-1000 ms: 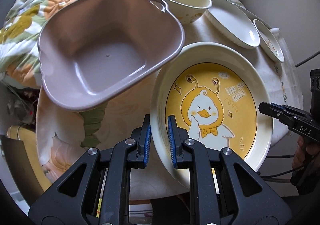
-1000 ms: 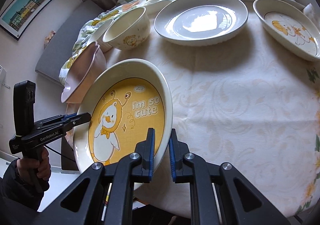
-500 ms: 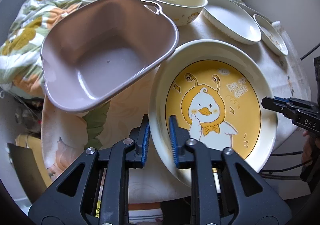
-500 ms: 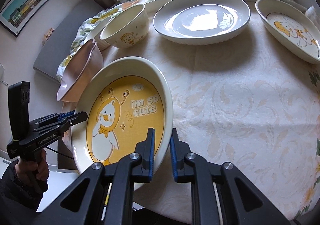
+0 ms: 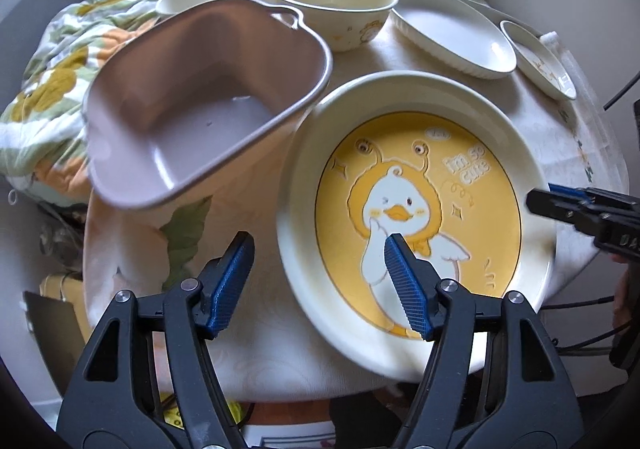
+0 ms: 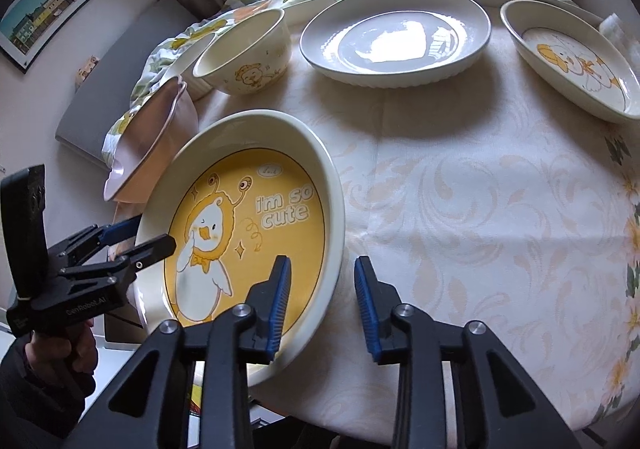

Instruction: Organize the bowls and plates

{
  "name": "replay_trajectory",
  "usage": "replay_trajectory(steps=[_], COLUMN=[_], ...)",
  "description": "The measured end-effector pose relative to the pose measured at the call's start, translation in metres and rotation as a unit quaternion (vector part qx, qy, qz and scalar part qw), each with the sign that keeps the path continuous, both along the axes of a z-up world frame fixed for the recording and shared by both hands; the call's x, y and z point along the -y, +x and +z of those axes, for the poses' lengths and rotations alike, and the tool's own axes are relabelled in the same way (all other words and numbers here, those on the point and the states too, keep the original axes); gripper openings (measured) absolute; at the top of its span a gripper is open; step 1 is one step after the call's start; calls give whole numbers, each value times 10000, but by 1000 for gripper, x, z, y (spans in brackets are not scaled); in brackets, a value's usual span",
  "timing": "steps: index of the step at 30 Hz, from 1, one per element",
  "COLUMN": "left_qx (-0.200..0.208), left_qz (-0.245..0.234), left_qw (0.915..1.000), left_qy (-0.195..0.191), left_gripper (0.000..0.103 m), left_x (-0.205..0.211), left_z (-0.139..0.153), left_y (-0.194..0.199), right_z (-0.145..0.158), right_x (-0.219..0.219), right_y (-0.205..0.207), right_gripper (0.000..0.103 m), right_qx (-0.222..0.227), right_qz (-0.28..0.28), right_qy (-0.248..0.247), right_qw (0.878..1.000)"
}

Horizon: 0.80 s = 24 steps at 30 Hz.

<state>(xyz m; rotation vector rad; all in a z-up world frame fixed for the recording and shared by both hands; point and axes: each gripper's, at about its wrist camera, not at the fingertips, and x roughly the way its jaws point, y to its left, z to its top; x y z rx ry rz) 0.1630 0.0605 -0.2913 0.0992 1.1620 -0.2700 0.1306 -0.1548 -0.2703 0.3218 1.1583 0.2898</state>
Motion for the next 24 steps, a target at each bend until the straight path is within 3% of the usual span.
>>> replay_trajectory(steps=[5, 11, 12, 13, 14, 17, 24], left_qx=[127, 791, 905, 1045, 1133, 1417, 1591], left_qz=[259, 629, 707, 846, 926, 1081, 1414], left_qw=[9995, 9949, 9934, 9908, 9891, 9830, 9755], left_qy=[140, -15, -68, -139, -185, -445, -553], left_gripper=[65, 66, 75, 93, 98, 101, 101], left_x=[2, 38, 43, 53, 59, 84, 129], left_z=[26, 98, 108, 121, 128, 150, 173], left_y=[-22, -53, -56, -60, -62, -72, -62], right_z=[24, 75, 81, 90, 98, 118, 152], right_x=[14, 51, 56, 64, 74, 99, 145], right_y=[-12, -31, -35, -40, -43, -50, -36], right_gripper=[30, 33, 42, 74, 103, 103, 103], right_qx=[187, 687, 763, 862, 962, 1222, 1610], right_qz=[99, 326, 382, 461, 529, 602, 814], right_qy=[52, -54, -52, -24, 47, 149, -243], right_qw=[9998, 9971, 9963, 9952, 9939, 9906, 9833])
